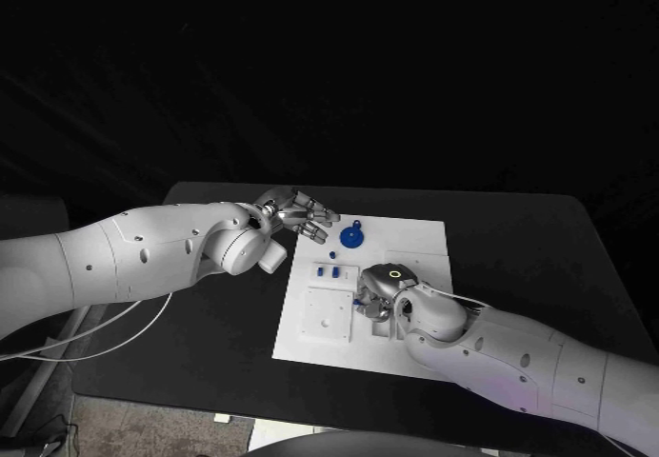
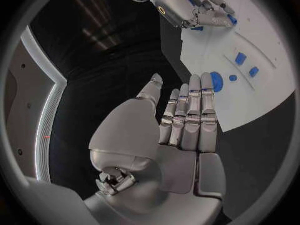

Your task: Assemble the parts on the task board

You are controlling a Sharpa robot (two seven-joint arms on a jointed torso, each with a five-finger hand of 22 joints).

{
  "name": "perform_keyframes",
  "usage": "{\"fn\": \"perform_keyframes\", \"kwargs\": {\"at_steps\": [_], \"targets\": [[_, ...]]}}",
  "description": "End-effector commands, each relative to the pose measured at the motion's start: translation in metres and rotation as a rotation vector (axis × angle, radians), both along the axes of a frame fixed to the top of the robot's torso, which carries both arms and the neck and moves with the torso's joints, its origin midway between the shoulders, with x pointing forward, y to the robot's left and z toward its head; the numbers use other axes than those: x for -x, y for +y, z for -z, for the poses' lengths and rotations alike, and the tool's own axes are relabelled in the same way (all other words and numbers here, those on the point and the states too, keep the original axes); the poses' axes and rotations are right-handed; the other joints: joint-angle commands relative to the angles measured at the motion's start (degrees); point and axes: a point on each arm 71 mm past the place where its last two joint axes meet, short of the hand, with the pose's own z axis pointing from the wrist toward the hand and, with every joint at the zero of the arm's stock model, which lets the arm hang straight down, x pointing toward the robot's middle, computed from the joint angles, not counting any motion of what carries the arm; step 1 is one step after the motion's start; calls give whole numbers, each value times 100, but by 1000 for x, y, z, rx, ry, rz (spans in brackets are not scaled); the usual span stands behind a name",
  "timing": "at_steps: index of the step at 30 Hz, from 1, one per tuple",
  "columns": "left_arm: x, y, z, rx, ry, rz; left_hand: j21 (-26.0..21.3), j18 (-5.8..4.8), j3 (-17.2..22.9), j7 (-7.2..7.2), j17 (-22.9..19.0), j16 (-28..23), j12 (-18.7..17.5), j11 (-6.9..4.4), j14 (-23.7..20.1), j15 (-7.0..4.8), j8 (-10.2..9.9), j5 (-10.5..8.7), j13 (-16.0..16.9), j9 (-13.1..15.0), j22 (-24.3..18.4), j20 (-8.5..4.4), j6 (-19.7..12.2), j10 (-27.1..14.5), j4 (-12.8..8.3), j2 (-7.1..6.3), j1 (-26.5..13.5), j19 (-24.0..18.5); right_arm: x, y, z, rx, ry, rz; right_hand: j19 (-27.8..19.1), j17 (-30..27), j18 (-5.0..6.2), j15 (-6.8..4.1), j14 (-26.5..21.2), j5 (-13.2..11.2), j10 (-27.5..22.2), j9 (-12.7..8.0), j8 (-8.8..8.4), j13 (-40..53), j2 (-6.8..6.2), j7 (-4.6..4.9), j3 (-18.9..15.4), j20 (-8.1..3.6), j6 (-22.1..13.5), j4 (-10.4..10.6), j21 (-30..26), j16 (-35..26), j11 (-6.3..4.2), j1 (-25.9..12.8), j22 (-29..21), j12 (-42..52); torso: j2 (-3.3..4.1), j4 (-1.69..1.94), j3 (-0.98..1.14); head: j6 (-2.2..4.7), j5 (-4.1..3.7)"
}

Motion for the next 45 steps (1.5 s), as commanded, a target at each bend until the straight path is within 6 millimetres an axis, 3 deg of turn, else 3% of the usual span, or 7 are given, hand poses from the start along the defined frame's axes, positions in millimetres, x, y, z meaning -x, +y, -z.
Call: {"fn": "perform_keyframes", "kwargs": {"at_steps": [1,10,17,24,37,45], "targets": [[0,-2,-1,8,0,3,-6,20,9,-7,5,-7,-3,9,-33,22,-13,-30,0,-3,-7,22,-7,38,-14,-4,37,-20,2,2,2,2,-3,-8,15,3,-18,7,40,-37,5,-1,25,7,-9,-14,31,24,43,8,18,17,-46,-66,-7,27,-4,2,-1,-9,2],[0,-2,0,7,2,5,1,22,22,-4,13,-8,-2,11,-39,24,-13,-30,0,-3,-6,24,-19,33,-27,-6,34,-26,1,5,6,6,6,-14,10,-3,-17,4,38,-29,-9,-2,24,3,48,-10,133,22,47,-44,18,6,-51,-14,-5,18,-3,2,2,-13,3],[0,-3,0,7,5,7,1,22,22,-4,13,-8,-2,11,-39,24,-13,-30,0,-3,-6,24,-19,33,-27,-6,34,-26,1,5,10,16,13,-18,-25,-5,18,6,36,-14,-27,1,26,12,124,2,596,26,127,-359,71,4,-50,13,86,24,-2,1,7,-21,4],[1,-3,0,7,8,10,1,22,22,-4,13,-8,-2,11,-39,24,-13,-30,0,-3,-6,24,-19,33,-27,-6,34,-26,1,4,15,29,21,-20,-57,1,39,4,41,-9,-17,7,30,15,212,-35,607,43,278,-527,113,21,-61,-67,172,37,-5,-1,5,-35,-5],[1,-4,0,5,10,14,13,24,34,-2,22,-6,-3,11,-39,23,-12,-30,-1,-2,-4,25,-25,33,-36,-1,28,-33,3,1,19,7,10,-18,-45,24,33,-16,64,7,62,20,35,60,339,-109,449,49,502,-549,118,71,-105,-108,201,103,-5,-4,6,-48,-5],[1,-4,0,3,9,21,35,21,52,-32,39,-3,-3,-34,7,-4,-9,-29,-1,-1,7,6,43,176,-39,24,30,-15,5,-2,16,-43,-12,-18,-11,63,46,-33,81,205,151,23,33,119,367,-140,425,56,562,-449,128,141,-128,-131,205,161,-7,-4,6,-49,-15]]}}
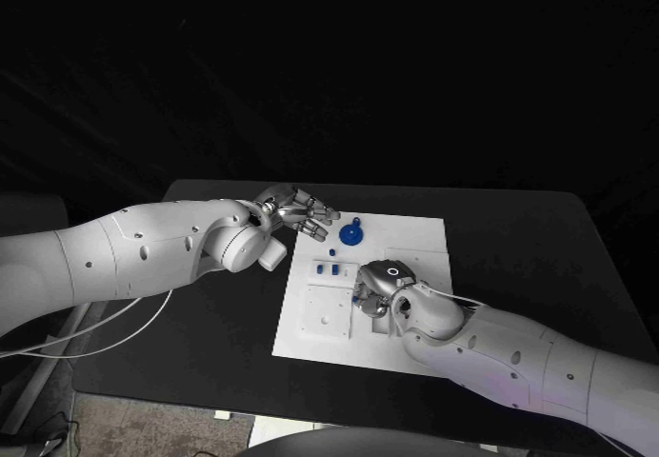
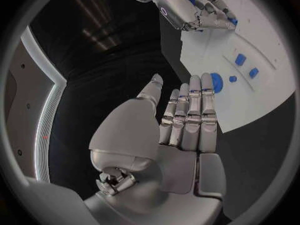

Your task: Assemble the parts on the task board

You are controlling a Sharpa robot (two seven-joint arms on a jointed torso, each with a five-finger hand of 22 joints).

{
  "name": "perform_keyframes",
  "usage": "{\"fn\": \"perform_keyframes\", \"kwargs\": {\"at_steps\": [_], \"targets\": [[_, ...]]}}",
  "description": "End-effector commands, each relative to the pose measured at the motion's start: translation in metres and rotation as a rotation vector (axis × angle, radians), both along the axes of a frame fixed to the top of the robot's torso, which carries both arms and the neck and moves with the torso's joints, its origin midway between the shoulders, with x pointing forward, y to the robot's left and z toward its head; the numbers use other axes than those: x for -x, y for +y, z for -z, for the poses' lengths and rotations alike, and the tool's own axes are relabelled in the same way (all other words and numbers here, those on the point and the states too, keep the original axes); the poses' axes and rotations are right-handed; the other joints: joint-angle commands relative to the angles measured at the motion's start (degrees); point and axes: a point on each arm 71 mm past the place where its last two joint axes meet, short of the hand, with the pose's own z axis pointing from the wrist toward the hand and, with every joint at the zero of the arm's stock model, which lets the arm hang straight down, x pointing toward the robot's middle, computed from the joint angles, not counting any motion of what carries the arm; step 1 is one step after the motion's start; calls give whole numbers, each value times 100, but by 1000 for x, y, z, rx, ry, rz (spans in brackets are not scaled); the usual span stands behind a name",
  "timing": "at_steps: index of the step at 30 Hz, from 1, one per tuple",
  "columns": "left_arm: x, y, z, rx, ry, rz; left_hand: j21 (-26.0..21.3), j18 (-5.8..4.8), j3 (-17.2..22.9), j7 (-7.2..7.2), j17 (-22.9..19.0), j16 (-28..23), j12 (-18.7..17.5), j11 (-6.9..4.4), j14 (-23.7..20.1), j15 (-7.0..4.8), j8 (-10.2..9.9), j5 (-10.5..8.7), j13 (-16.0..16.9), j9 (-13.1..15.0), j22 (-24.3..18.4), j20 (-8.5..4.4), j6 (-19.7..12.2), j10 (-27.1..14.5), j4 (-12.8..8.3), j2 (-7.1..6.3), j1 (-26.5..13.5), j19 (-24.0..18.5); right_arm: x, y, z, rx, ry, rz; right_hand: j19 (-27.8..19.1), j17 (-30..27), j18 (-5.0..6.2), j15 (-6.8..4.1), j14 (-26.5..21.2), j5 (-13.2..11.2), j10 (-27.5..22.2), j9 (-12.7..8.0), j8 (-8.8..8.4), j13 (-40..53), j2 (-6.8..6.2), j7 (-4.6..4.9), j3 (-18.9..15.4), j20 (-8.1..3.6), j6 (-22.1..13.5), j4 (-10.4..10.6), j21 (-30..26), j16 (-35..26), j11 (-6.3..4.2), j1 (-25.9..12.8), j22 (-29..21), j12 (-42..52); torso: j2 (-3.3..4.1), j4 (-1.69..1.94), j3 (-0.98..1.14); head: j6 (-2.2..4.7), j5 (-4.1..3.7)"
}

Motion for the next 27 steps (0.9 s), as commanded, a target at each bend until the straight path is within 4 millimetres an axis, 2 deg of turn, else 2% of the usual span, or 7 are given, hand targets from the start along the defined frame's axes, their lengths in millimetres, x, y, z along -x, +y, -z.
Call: {"fn": "perform_keyframes", "kwargs": {"at_steps": [1,5,18,24,27], "targets": [[1,-3,0,5,1,19,37,22,34,-25,13,-3,-3,-4,36,-28,-8,-27,-1,-1,7,-18,42,72,-17,29,31,8,7,-3,8,-13,30,-8,10,9,2,5,42,35,41,11,16,7,40,9,25,15,33,45,-25,33,5,-15,-14,18,-1,1,0,3,-10],[1,-2,0,3,1,21,44,17,48,-39,18,-5,-4,-13,39,-32,-6,-25,-2,1,11,-25,77,96,-20,43,35,8,9,-6,5,-41,25,-6,11,8,13,3,41,64,61,13,16,25,27,6,70,21,37,71,-22,44,2,-29,-4,14,-2,-9,0,8,-1],[2,-1,2,-23,27,39,55,8,47,-46,31,-5,-4,-14,33,-30,-12,-26,-1,-2,19,-28,106,99,-7,22,-4,-6,9,-12,-14,-125,-4,9,14,-12,35,1,36,39,76,13,17,45,-9,3,107,36,41,107,-23,41,0,-23,7,-11,-3,-6,5,29,-22],[4,-1,5,-57,60,63,67,10,5,-59,40,-2,-3,-22,62,-38,-9,-27,-1,0,21,-33,145,118,13,5,-32,13,7,-15,-30,-174,-15,25,13,-16,41,0,35,41,77,13,17,45,-19,4,111,39,43,109,-25,41,-1,-14,9,-22,-6,-11,4,52,-32],[6,-1,7,-70,76,70,77,11,-6,-67,45,-3,-5,-25,82,-45,-11,-27,-1,-1,23,-41,169,123,8,9,-16,28,4,-18,-41,-204,-18,38,13,-16,41,0,35,41,77,13,17,45,-19,4,111,39,43,109,-25,41,-1,-14,9,-22,-11,-11,1,85,-42]]}}
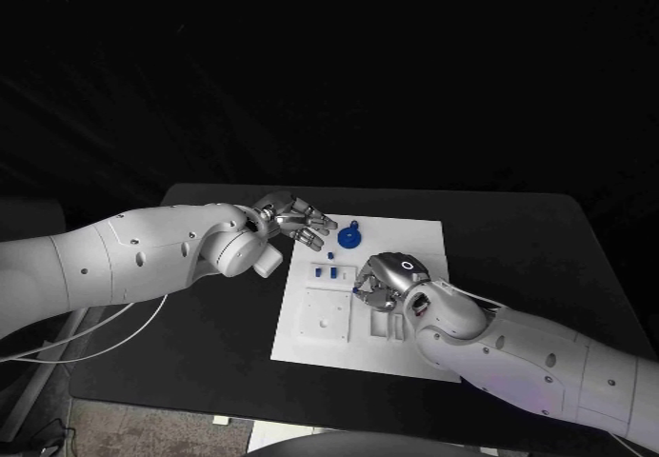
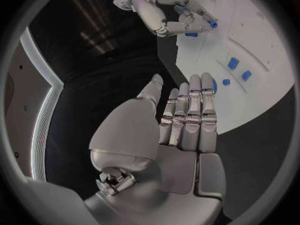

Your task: Assemble the parts on the task board

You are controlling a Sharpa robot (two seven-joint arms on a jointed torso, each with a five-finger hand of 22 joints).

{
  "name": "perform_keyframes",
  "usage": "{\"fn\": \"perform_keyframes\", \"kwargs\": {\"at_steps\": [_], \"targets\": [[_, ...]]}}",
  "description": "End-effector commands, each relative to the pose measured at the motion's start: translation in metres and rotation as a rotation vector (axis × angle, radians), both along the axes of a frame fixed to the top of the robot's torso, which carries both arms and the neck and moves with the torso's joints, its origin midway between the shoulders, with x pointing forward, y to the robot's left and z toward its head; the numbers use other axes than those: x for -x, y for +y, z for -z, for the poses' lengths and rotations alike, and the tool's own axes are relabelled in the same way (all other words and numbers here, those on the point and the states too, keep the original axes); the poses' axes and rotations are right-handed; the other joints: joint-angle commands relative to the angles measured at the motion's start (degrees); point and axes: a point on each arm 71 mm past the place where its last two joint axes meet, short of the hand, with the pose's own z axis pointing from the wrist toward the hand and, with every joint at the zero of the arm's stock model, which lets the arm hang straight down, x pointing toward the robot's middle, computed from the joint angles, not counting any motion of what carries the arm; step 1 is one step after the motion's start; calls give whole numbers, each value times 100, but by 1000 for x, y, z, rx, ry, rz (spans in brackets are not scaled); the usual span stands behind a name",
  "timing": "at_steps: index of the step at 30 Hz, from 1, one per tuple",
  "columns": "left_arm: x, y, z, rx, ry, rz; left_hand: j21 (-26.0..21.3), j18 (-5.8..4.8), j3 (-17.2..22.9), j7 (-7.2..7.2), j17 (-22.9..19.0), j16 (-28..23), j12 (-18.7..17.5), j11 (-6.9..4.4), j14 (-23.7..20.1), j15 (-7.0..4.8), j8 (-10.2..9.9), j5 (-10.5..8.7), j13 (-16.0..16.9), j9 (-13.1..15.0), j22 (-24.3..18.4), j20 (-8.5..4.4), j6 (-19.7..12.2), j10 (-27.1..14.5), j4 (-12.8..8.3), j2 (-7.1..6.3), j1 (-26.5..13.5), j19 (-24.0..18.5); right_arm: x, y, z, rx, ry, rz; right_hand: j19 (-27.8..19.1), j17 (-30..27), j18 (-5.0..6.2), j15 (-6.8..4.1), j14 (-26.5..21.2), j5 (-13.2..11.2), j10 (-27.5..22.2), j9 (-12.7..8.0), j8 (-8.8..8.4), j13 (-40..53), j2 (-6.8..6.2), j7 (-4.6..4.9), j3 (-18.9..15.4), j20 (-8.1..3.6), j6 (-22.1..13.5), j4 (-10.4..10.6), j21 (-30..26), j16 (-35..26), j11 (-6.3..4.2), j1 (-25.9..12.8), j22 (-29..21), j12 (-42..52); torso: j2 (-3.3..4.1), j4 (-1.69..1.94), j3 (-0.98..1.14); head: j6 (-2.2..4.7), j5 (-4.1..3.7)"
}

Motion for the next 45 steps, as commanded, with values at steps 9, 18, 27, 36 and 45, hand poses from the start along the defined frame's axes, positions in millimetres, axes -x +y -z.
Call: {"fn": "perform_keyframes", "kwargs": {"at_steps": [9,18,27,36,45], "targets": [[9,-8,9,-57,86,61,64,21,-41,8,22,-3,-4,-13,107,-19,-9,-27,-1,0,21,-48,59,0,3,1,4,62,-11,-8,-37,-121,-12,52,14,-17,51,-3,33,7,40,0,22,3,-31,6,8,40,41,20,11,10,7,-4,10,-35,-10,-12,2,164,-50],[17,-18,20,-101,177,61,-10,4,-57,5,-36,-26,-8,6,-88,41,-22,-29,-2,-11,-26,0,71,-36,19,12,-1,-50,-20,-11,-58,-173,-37,77,15,-22,54,-3,32,43,41,1,22,6,-37,8,1,39,43,15,9,9,7,14,14,-46,-5,4,1,249,-145],[15,-29,25,-98,214,32,-114,53,-67,14,-90,-14,-12,35,-210,86,-11,-33,-5,-12,-127,64,37,-149,68,2,8,-66,-23,-8,-67,-198,-48,81,13,-29,53,-4,29,69,43,0,22,12,-43,10,0,36,42,13,8,3,8,13,18,-46,10,4,-4,293,-165],[13,-41,24,-4,204,-16,-147,20,-154,54,-114,-15,-16,45,-183,55,-29,-43,-8,-23,-167,52,-94,-346,131,-39,-47,-48,-23,-5,-68,-202,-47,76,13,-29,50,-4,30,82,39,0,22,8,-44,12,4,32,38,10,8,5,8,15,21,-57,8,9,-6,296,-173],[11,-36,22,25,186,-58,-156,18,-145,66,-121,-9,-11,50,-147,53,-14,-40,-7,-19,-191,39,-90,-316,133,7,15,-11,-27,-9,-66,-184,-41,88,8,-44,48,-3,24,86,31,-1,21,5,-55,18,11,29,31,-2,5,-11,11,22,25,-71,8,12,-8,299,-177]]}}
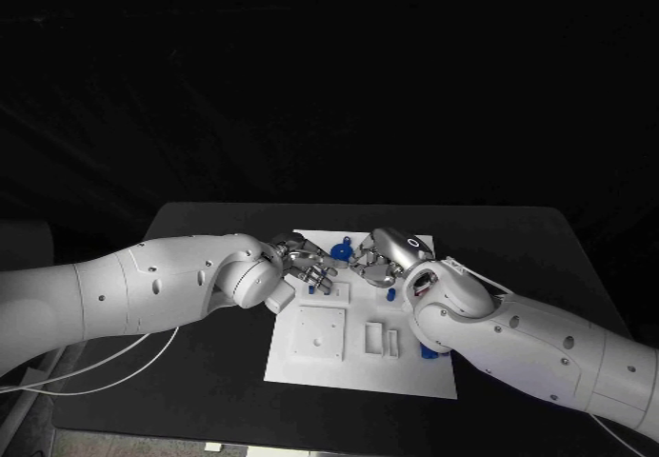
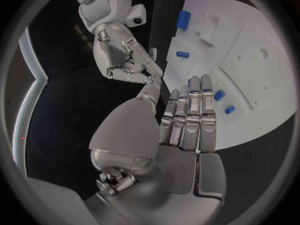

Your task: Assemble the parts on the task board

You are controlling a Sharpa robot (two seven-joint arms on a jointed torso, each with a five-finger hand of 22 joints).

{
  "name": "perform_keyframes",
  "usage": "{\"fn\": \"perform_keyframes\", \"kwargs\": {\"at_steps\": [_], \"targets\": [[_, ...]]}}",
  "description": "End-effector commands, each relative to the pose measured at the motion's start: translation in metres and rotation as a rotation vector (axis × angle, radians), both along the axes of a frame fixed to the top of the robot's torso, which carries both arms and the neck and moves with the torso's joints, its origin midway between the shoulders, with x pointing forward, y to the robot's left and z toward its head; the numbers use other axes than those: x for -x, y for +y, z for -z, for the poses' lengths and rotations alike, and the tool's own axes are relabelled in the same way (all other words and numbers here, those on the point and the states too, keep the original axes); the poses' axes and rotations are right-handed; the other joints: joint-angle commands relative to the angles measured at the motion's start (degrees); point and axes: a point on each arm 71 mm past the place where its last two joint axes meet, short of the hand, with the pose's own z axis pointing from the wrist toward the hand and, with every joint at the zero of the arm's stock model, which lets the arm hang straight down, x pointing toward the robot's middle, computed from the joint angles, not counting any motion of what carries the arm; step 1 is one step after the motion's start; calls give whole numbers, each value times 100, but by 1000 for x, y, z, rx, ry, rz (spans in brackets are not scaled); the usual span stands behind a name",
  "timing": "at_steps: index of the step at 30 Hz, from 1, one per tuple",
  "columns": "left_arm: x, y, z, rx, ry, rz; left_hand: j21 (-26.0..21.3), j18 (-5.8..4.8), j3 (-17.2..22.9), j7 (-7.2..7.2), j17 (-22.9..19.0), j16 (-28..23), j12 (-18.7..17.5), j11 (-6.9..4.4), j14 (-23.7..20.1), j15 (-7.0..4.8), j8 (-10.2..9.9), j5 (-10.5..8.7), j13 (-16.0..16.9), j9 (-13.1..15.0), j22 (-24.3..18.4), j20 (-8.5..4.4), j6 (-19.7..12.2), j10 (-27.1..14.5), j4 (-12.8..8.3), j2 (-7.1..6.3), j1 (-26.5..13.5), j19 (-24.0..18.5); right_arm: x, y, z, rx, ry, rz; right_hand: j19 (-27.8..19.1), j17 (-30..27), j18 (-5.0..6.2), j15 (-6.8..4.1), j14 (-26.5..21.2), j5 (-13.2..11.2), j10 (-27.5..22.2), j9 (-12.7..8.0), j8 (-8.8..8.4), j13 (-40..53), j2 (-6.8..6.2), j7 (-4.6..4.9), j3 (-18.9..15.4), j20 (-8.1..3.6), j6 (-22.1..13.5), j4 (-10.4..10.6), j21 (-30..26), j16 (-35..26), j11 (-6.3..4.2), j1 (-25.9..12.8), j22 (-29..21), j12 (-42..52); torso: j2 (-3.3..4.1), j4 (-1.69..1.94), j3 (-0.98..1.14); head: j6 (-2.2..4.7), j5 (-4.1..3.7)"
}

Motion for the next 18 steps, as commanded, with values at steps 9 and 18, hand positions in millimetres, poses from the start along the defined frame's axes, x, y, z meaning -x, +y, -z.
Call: {"fn": "perform_keyframes", "kwargs": {"at_steps": [9,18], "targets": [[-3,9,-3,41,-37,-64,4,16,-12,-40,22,-3,-8,-50,123,-43,-11,-16,-6,2,-5,-48,92,196,-10,67,34,106,-14,-14,2,42,4,37,-3,-46,18,6,8,-10,-24,-18,8,-49,-133,54,18,2,-102,2,-16,-62,31,1,-2,-99,0,0,-7,11,-9],[-4,15,-6,38,-77,-70,16,0,-9,-44,30,-4,-9,-58,137,-45,-15,-15,-6,2,0,-62,106,263,-47,79,48,104,-34,-27,-1,77,2,46,-6,-88,-67,50,-24,133,-117,-33,9,-99,-376,214,-229,-42,-728,138,-90,-137,123,-85,-83,-157,1,4,-3,35,3]]}}
